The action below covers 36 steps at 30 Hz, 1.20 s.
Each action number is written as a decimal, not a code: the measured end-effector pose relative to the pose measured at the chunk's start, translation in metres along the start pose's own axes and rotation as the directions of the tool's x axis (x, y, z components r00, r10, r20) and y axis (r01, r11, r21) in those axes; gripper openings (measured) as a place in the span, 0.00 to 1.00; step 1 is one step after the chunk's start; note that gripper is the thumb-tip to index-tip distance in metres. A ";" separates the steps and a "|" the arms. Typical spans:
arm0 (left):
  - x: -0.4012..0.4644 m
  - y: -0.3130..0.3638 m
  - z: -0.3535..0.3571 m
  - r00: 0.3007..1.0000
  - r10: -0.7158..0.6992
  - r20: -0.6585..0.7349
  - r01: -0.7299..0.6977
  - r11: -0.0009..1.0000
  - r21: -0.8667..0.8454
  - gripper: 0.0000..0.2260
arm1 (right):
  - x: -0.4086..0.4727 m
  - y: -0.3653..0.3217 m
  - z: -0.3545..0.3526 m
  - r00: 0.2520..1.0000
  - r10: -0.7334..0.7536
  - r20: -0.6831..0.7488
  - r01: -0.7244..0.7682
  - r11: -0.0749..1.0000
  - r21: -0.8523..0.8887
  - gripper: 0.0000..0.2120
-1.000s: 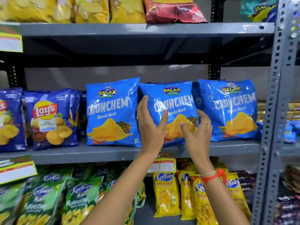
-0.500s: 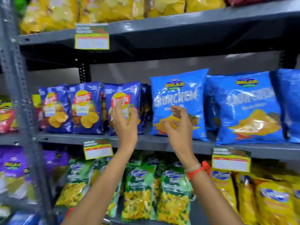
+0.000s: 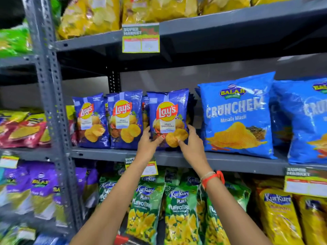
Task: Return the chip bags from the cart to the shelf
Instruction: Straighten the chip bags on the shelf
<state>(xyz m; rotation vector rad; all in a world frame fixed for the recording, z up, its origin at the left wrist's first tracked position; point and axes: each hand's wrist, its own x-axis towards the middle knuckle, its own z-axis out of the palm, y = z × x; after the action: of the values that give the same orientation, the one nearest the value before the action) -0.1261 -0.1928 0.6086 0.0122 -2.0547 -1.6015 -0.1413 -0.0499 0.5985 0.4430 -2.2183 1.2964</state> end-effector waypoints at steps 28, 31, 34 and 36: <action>-0.050 0.041 0.069 0.758 0.543 -0.362 -0.515 0.838 0.179 0.16 | -0.011 0.014 -0.119 0.813 -0.119 -0.569 0.052 0.990 -0.133 0.25; -0.053 0.050 0.097 0.851 0.510 -0.127 -0.515 0.857 -0.005 0.16 | -0.008 0.032 -0.138 0.810 -0.047 -0.585 -0.096 0.973 -0.211 0.33; -0.044 0.055 0.130 0.924 0.364 0.115 -0.354 0.930 -0.099 0.29 | 0.001 0.048 -0.156 0.877 0.101 -0.470 -0.198 0.966 -0.163 0.45; -0.035 0.057 0.145 0.952 0.235 0.198 -0.212 0.969 -0.130 0.40 | 0.006 0.061 -0.165 0.909 0.233 -0.345 -0.264 0.963 -0.045 0.51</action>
<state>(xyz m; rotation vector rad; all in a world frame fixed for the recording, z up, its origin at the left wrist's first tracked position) -0.1376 -0.0340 0.6235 -0.4341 -2.0366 -1.6243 -0.1325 0.1237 0.6251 -0.1006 -2.0738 1.2790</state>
